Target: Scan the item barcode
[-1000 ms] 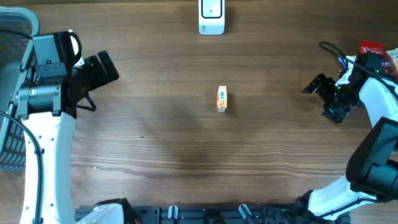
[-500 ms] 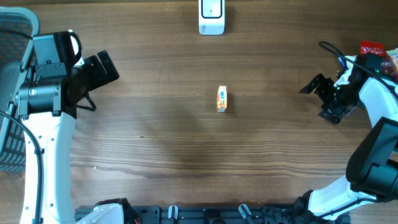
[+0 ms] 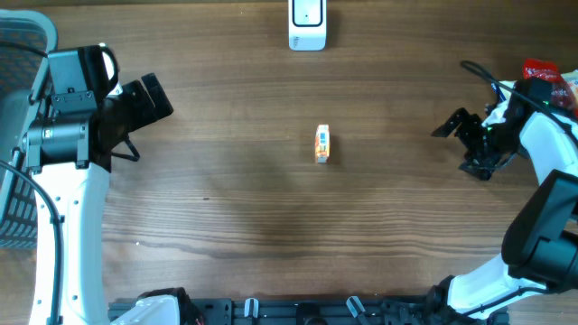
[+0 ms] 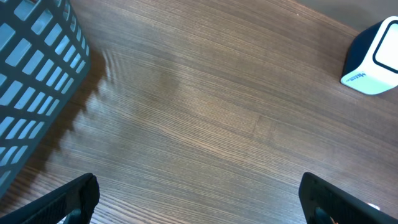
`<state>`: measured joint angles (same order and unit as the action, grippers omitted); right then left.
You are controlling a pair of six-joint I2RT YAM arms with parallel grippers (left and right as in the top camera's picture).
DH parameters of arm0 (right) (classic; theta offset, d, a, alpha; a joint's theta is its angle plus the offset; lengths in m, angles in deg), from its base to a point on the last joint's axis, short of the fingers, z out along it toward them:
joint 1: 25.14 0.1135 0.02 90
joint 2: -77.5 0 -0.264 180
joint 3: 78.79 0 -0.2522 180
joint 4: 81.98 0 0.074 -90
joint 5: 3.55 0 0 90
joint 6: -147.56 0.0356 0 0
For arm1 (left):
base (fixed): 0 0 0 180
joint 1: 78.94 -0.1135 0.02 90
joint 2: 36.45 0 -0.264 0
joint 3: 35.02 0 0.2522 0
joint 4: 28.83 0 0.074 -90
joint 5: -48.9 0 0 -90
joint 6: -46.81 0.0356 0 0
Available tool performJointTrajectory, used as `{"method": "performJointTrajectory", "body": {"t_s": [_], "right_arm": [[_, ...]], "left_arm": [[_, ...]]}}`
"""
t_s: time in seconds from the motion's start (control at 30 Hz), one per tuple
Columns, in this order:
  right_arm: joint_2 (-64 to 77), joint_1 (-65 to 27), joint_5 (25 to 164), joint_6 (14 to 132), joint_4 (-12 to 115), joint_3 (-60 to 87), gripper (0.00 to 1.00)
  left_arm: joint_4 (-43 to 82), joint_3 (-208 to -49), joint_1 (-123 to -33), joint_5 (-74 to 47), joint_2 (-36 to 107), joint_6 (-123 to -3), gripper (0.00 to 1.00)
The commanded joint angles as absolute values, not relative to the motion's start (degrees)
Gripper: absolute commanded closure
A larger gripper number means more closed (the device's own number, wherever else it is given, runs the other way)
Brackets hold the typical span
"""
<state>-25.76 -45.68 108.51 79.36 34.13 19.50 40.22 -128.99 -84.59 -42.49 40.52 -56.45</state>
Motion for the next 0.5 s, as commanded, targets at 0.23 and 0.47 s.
{"method": "performJointTrajectory", "body": {"t_s": [0.23,0.47], "right_arm": [[-25.2,-37.1,108.0,77.1,34.7,19.7,0.00],[-25.2,-35.1,106.9,77.2,35.1,19.7,0.00]], "left_arm": [[40.1,-129.2,-84.9,-42.4,40.2,-57.3,0.00],[40.1,-129.2,-84.9,-42.4,40.2,-57.3,0.00]]}}
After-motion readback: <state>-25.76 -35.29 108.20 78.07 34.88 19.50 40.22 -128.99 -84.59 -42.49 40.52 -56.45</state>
